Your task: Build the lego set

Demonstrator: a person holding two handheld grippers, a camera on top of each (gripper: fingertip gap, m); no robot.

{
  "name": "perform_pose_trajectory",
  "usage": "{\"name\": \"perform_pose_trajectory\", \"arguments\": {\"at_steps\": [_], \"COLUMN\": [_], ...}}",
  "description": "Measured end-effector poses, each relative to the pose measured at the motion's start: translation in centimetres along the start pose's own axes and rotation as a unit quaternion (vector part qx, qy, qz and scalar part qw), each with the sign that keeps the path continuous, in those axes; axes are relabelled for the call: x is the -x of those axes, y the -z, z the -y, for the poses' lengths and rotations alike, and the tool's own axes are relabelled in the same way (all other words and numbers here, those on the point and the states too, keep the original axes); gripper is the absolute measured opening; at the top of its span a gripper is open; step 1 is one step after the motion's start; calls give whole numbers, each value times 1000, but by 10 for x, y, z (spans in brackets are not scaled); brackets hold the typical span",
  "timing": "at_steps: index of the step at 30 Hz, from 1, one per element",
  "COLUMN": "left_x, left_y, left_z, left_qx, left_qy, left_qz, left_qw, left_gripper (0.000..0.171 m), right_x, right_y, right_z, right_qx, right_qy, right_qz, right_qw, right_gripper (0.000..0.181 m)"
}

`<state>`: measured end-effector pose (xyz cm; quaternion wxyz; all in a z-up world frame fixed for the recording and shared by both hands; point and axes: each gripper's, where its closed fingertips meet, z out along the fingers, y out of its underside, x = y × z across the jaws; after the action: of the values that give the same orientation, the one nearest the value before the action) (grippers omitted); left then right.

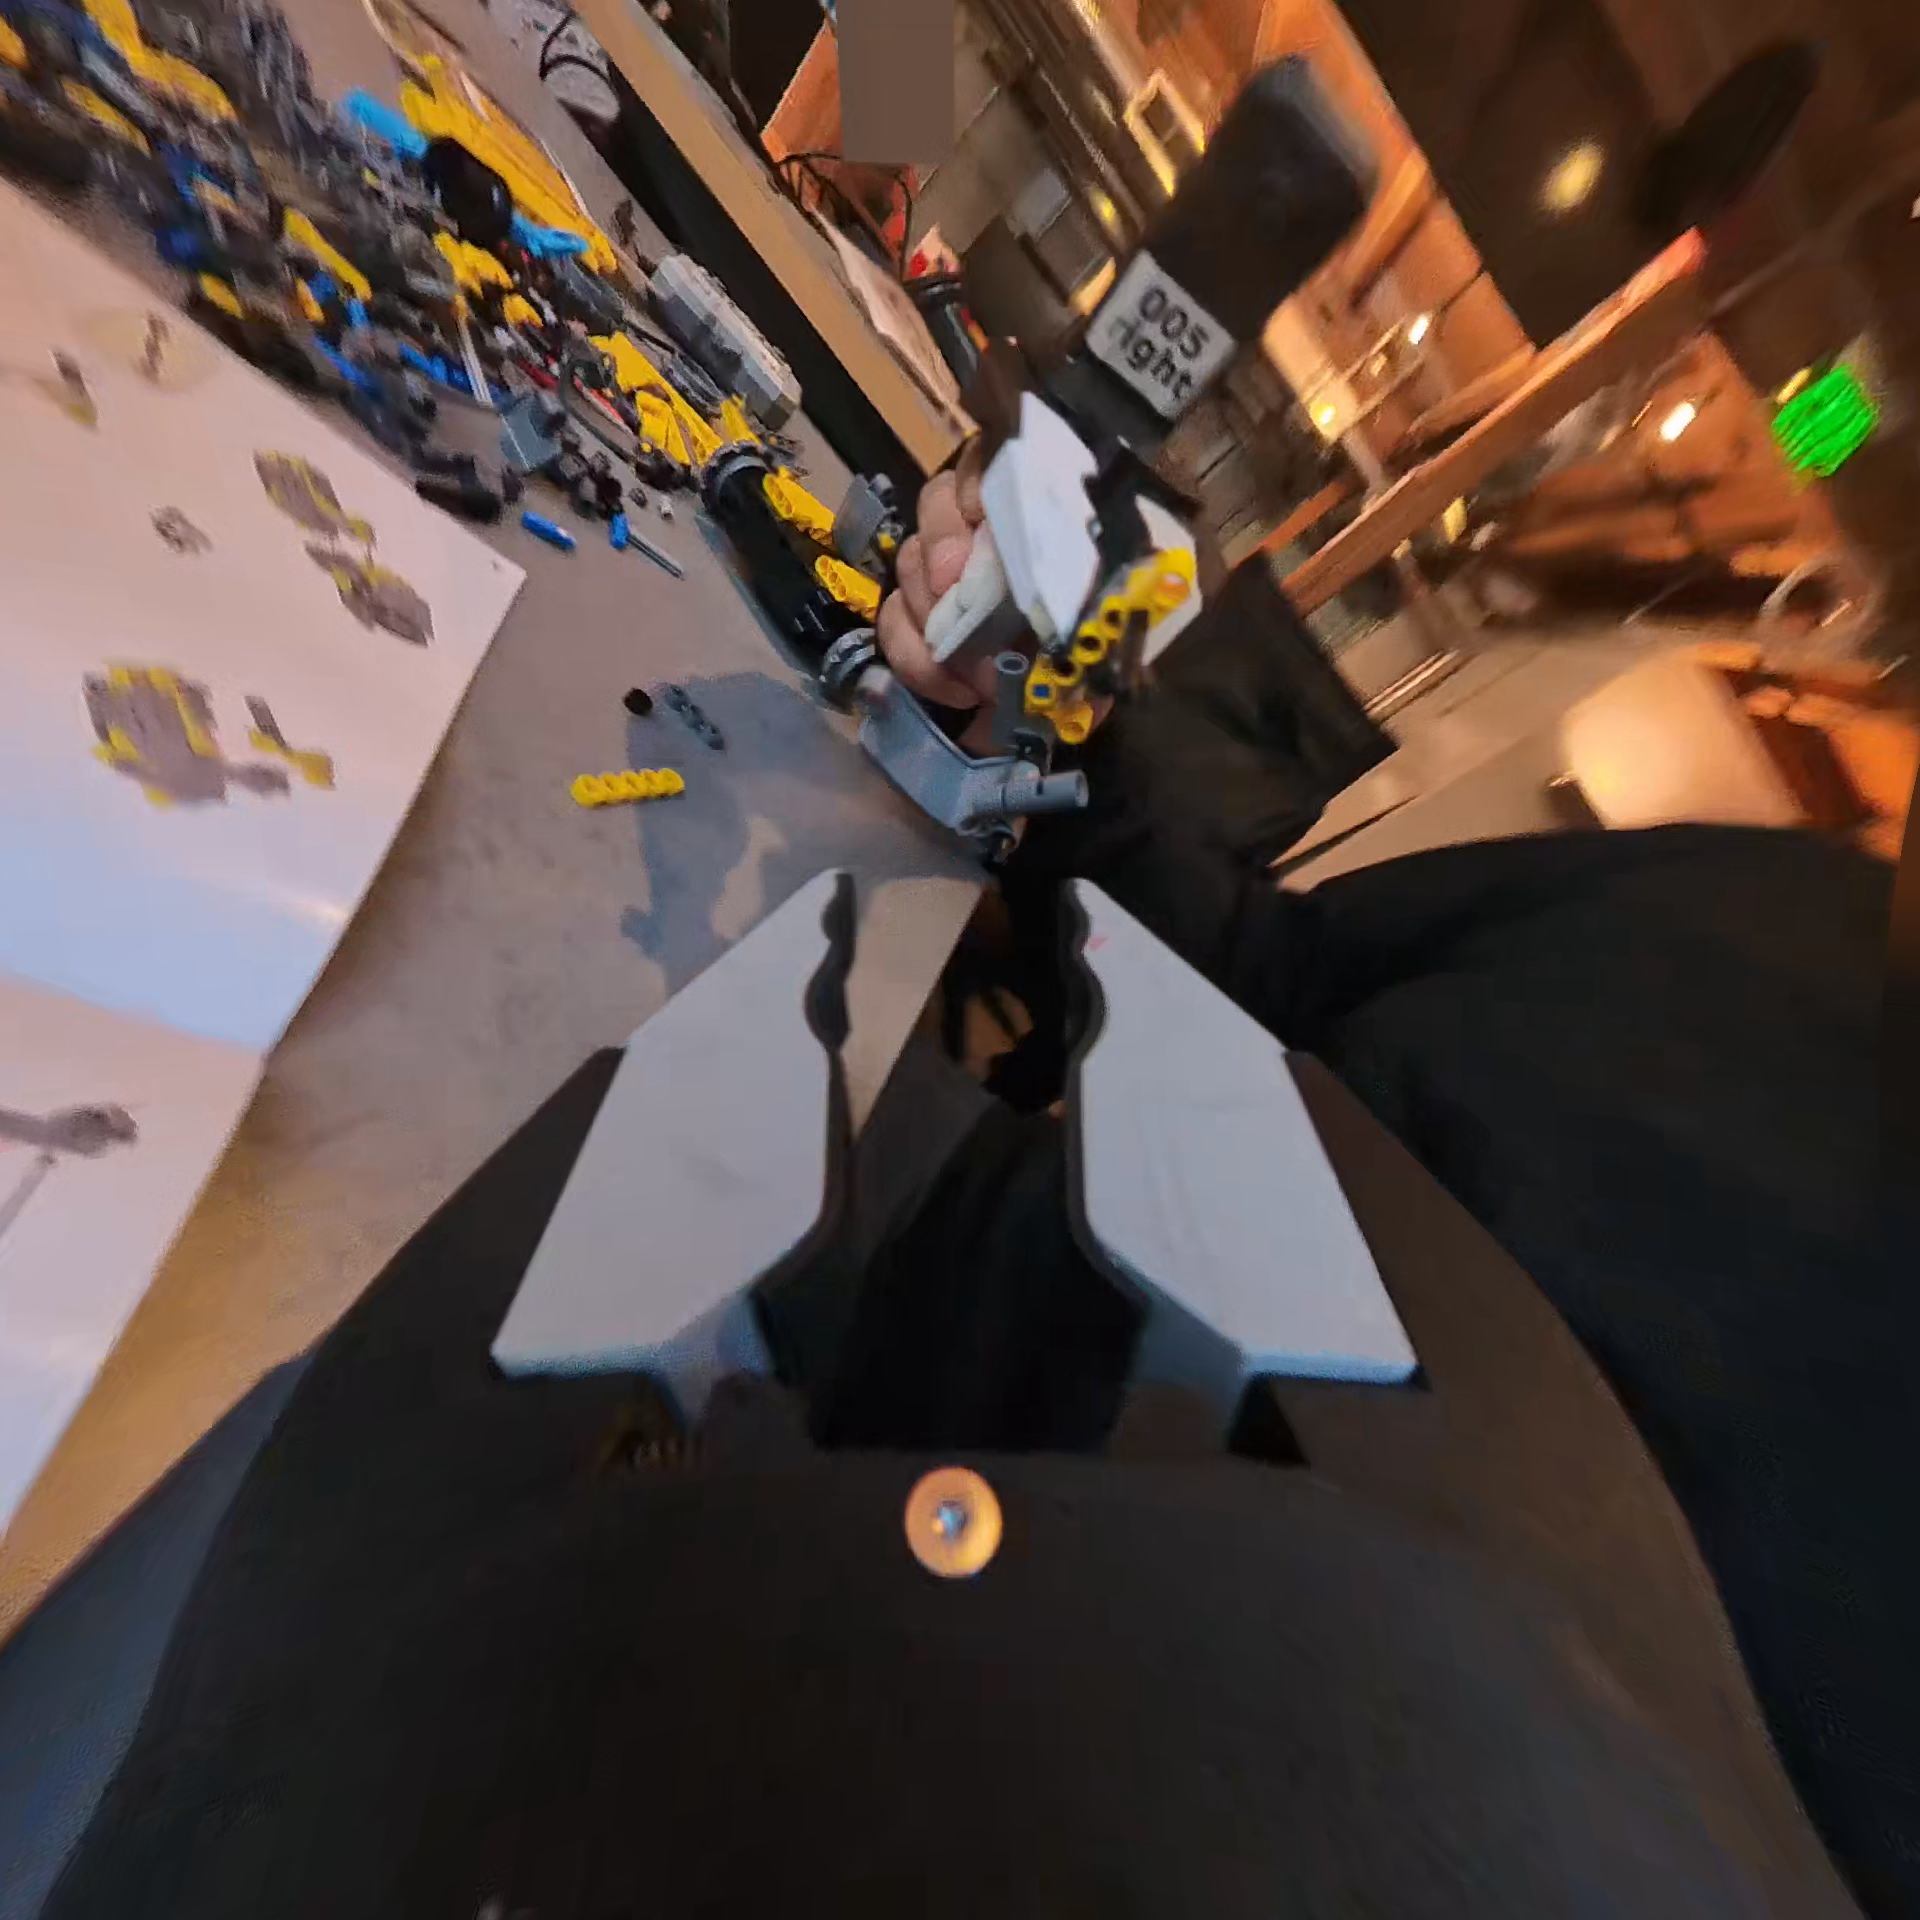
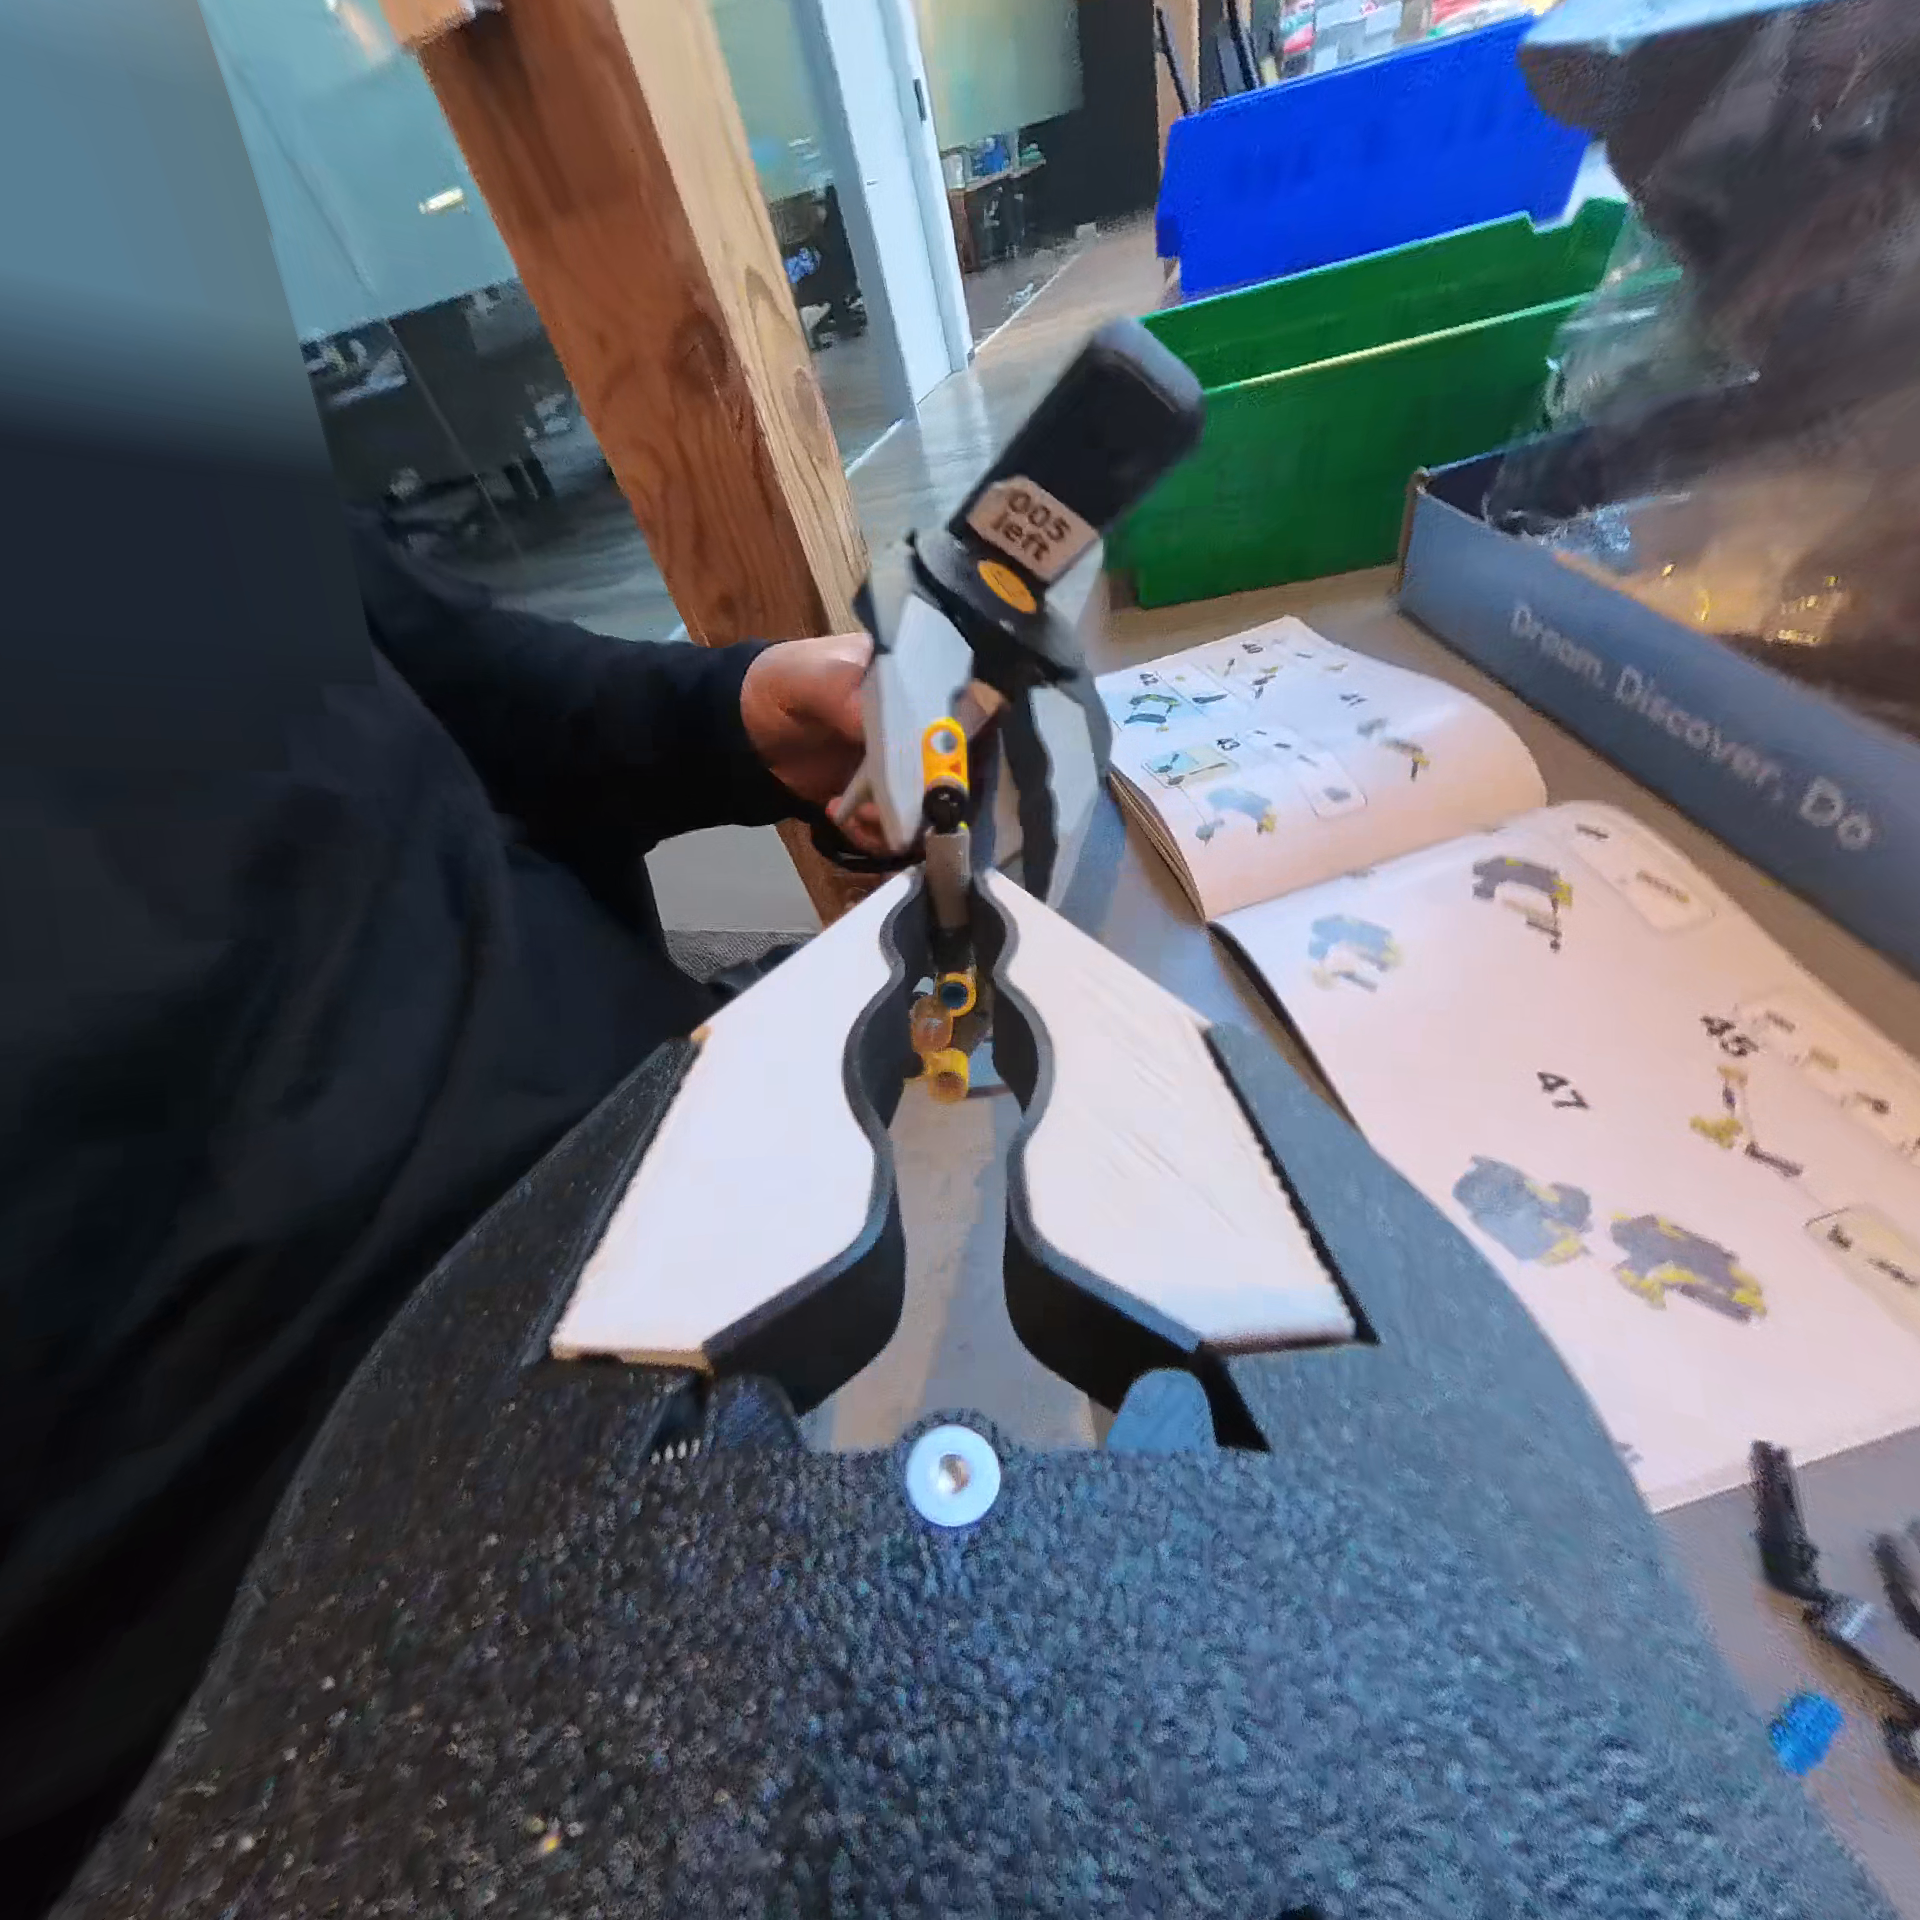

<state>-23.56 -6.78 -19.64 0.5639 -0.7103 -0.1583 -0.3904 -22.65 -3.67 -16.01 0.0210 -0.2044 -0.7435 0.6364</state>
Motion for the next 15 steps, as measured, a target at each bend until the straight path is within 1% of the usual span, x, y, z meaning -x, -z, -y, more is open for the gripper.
{"name": "perform_pose_trajectory", "arguments": {"at_steps": [2, 4, 6, 8, 11, 15], "left_x": [-1, -11, -18, -18, -13, -8], "left_y": [-3, -12, -23, -33, -41, -42], "left_z": [0, -1, -3, -8, -14, -17], "left_qx": [18, 33, 41, 60, 72, 73], "left_qy": [-63, -100, -123, -128, -132, -121], "left_qz": [20, 13, 4, 6, 10, 15], "left_qw": [998, 994, 992, 990, 989, 990], "left_gripper": [56, 58, 50, 41, 21, 18], "right_x": [-2, -3, -5, -7, -2, -5], "right_y": [-1, -4, -8, -11, -15, -17], "right_z": [-1, -2, -4, -7, -7, -13], "right_qx": [-8, -12, -11, -8, -15, -10], "right_qy": [-26, -46, -62, -76, -96, -107], "right_qz": [9, 18, 22, 22, 44, 41], "right_qw": [1000, 999, 998, 997, 994, 993], "right_gripper": [6, 6, 6, 6, 6, 6]}}
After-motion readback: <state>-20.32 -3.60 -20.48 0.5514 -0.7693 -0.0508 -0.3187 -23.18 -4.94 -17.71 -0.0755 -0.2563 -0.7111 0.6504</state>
